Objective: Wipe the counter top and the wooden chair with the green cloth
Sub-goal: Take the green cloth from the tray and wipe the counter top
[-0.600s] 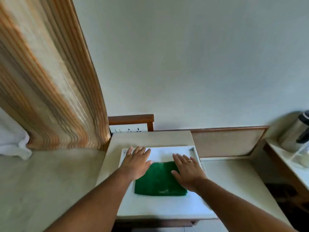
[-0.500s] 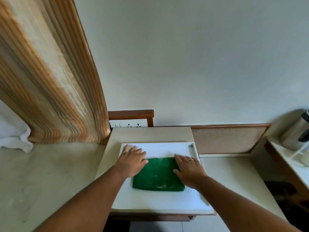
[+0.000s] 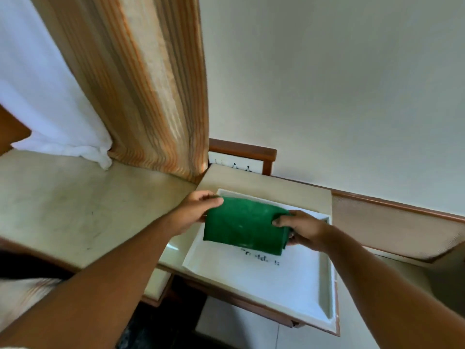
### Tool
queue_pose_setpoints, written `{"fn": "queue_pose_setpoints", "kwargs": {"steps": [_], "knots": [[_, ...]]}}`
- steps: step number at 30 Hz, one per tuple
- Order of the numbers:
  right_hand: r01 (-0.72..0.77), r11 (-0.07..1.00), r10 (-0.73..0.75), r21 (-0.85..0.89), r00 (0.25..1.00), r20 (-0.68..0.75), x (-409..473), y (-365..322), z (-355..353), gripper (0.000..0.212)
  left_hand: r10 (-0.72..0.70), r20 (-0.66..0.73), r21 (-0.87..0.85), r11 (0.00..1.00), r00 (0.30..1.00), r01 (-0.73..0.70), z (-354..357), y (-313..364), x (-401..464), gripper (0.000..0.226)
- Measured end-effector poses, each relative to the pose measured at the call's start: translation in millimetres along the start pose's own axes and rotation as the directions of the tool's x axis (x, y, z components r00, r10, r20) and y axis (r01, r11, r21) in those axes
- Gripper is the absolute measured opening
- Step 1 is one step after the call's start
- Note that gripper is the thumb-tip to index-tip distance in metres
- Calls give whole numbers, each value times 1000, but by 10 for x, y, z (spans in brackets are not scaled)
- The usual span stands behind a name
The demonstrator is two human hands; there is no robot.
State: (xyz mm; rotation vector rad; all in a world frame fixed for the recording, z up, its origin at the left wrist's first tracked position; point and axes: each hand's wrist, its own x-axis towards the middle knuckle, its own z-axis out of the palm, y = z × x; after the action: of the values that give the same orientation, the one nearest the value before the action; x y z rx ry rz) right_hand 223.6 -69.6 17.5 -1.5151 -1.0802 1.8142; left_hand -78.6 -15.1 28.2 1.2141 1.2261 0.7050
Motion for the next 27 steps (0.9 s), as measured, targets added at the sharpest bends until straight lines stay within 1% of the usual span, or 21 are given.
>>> {"fn": "queue_pose_setpoints", "kwargs": {"steps": [2,3,4,6,7,9,10,12,14,17,19,20,21,22,23,24,25,26,27], "knots": [[59,971,-86,231,990,108,90,-159,220,36,-35,-104,-225,974,994,11,-151,15,-92,9],[56,940,-108,336,984,138,146,-244,364,39,-58,-134,-311,950,989,13,-236,24,-126,13],[46,909,-120,415,981,154,209,-320,526,41,-86,-137,-387,922,987,27,-332,38,-166,19],[42,878,-138,477,976,167,341,-414,842,42,-143,-89,-491,868,986,81,-539,41,-248,35],[45,889,-139,456,975,175,420,-441,1021,42,-152,-77,-515,852,985,91,-680,19,-299,38],[53,940,-113,337,980,161,578,-445,1383,38,-118,-112,-524,851,987,42,-990,-98,-377,34],[59,959,-96,276,988,122,661,-437,1586,35,-112,-145,-515,857,983,22,-1168,-187,-414,31],[66,977,-64,202,998,-14,810,-371,1971,31,-156,-227,-463,886,961,34,-1516,-395,-471,31],[45,986,-27,162,993,-114,978,-256,2412,27,-207,-286,-391,917,935,84,-1925,-664,-507,33],[-4,987,24,161,992,-123,1226,-46,3038,27,-270,-299,-331,929,915,166,-2485,-1066,-537,33],[-40,987,63,157,988,-144,1419,-17,3404,28,-295,-286,-347,919,912,188,-2870,-1264,-509,31],[-43,990,66,135,983,-170,1531,-32,3556,28,-304,-258,-390,901,917,189,-3073,-1329,-475,29],[-41,994,61,102,978,-200,1608,-71,3677,26,-306,-222,-448,876,926,182,-3249,-1371,-432,25],[-42,999,47,29,973,-227,1708,-102,3810,24,-304,-200,-505,847,931,168,-3457,-1423,-371,21],[-45,990,11,-131,967,-255,1800,-120,3924,21,-303,-215,-550,823,928,142,-3666,-1461,-297,17],[-65,922,-46,-381,960,-276,1867,-126,4021,25,-308,-278,-564,819,910,105,-3874,-1503,-210,15],[-89,768,-116,-635,955,-274,1903,-111,4105,37,-304,-388,-518,852,870,67,-4064,-1558,-129,14],[-96,593,-187,-800,949,-252,1900,-77,4149,55,-261,-521,-381,923,813,52,-4223,-1625,-68,17],[-83,490,-232,-867,947,-222,1899,-26,4204,69,-161,-621,-143,986,767,91,-4393,-1730,-10,25]]}}
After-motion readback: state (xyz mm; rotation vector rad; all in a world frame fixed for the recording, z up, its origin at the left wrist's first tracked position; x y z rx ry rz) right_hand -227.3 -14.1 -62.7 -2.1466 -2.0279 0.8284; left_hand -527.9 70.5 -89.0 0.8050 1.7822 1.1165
